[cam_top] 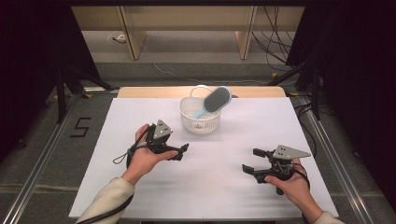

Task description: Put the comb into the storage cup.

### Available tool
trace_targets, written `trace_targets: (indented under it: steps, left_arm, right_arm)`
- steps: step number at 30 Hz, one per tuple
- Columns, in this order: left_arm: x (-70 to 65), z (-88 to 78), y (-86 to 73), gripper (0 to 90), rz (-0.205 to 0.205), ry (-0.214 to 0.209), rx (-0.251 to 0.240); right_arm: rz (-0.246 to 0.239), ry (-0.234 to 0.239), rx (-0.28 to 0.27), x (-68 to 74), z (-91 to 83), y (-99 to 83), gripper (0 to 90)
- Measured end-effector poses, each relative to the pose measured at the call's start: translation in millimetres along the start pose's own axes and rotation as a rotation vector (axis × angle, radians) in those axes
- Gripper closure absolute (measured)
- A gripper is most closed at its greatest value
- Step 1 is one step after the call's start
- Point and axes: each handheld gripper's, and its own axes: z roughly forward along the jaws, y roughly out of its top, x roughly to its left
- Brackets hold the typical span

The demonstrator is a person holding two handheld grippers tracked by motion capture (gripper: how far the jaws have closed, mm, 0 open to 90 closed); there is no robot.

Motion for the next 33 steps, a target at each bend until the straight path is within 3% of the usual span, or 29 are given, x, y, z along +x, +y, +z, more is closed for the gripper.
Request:
trace_targets:
  steps: [14, 19, 27, 33]
  left_arm:
    - [-2.6, -13.3, -18.7, 0.0, 0.030, -0.026, -0.003]
    - [-0.7, -17.3, -31.2, 0.0, 0.034, -0.052, -0.010]
    - [0.5, -24.3, -41.4, 0.0, 0.040, -0.043, -0.027]
    - [-0.7, -29.4, -47.2, 0.0, 0.071, -0.031, -0.033]
  right_arm:
    - [0.001, 0.000, -0.001, 0.4, -0.3, 0.3, 16.2]
    - [-0.001, 0.000, 0.001, 0.5, -0.4, 0.3, 16.2]
    - [0.000, 0.000, 0.003, 0.7, -0.3, 0.3, 16.2]
    - [0.000, -0.002, 0.002, 0.5, -0.4, 0.3, 16.2]
